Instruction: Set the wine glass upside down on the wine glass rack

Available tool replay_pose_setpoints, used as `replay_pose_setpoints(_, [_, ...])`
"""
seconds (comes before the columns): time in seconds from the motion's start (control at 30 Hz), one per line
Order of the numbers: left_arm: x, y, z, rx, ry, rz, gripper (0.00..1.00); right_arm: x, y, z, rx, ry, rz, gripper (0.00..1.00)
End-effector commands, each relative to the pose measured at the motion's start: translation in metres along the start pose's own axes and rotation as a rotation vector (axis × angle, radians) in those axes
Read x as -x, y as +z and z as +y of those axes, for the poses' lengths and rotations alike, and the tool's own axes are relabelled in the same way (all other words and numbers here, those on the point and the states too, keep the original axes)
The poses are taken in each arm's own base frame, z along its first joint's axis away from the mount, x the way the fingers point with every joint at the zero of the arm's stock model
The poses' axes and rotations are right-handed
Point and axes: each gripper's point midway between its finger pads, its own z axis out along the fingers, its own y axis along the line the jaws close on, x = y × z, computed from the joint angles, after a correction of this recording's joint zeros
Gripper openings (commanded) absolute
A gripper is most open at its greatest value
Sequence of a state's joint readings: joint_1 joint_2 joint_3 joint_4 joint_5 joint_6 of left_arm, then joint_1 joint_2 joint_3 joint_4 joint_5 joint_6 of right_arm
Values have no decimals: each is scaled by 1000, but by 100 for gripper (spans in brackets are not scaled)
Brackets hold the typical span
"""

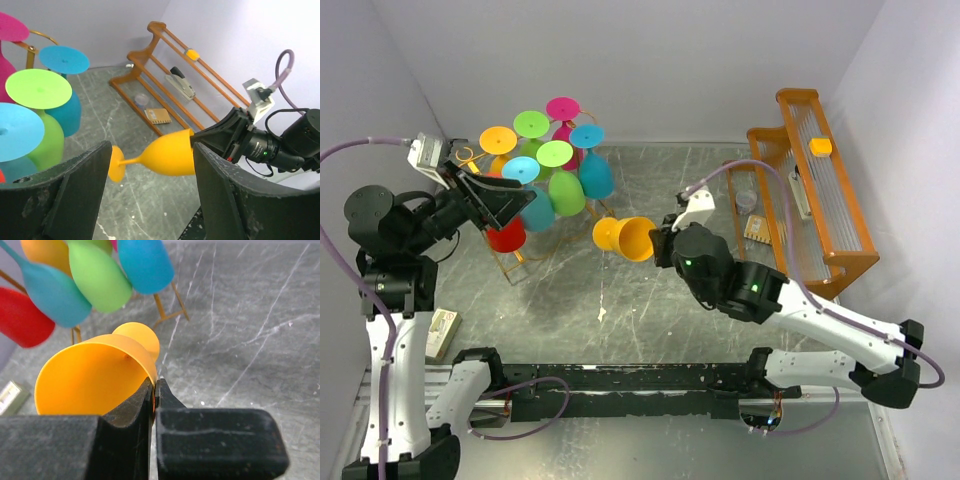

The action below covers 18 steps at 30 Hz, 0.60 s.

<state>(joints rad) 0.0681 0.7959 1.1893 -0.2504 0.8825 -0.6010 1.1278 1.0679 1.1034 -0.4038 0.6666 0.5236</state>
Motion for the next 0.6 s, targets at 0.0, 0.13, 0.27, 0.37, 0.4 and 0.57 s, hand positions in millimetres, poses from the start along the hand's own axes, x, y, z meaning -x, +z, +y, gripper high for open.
replay_pose_setpoints(0.0, [4,8,-10,-86,-112,-5,77,44,-10,-8,-24,143,-188,0])
replay_pose_setpoints(0.13, [-1,18,0,-103,-215,-6,80,63,-19,-13,-17,206,-276,0])
replay_pose_setpoints(0.27, [-11,36,-2,-138,-276,28,80,83,-30,-16,-1,265,-349,0])
replay_pose_setpoints(0.37, [-18,52,-15,-181,-302,44,79,103,-39,-15,29,315,-414,0])
replay_pose_setpoints(0.4, [-20,56,-20,-197,-314,47,79,107,-41,-14,37,324,-426,0])
replay_pose_setpoints(0.57, [-22,72,-31,-197,-394,10,79,130,-50,-9,85,378,-500,0])
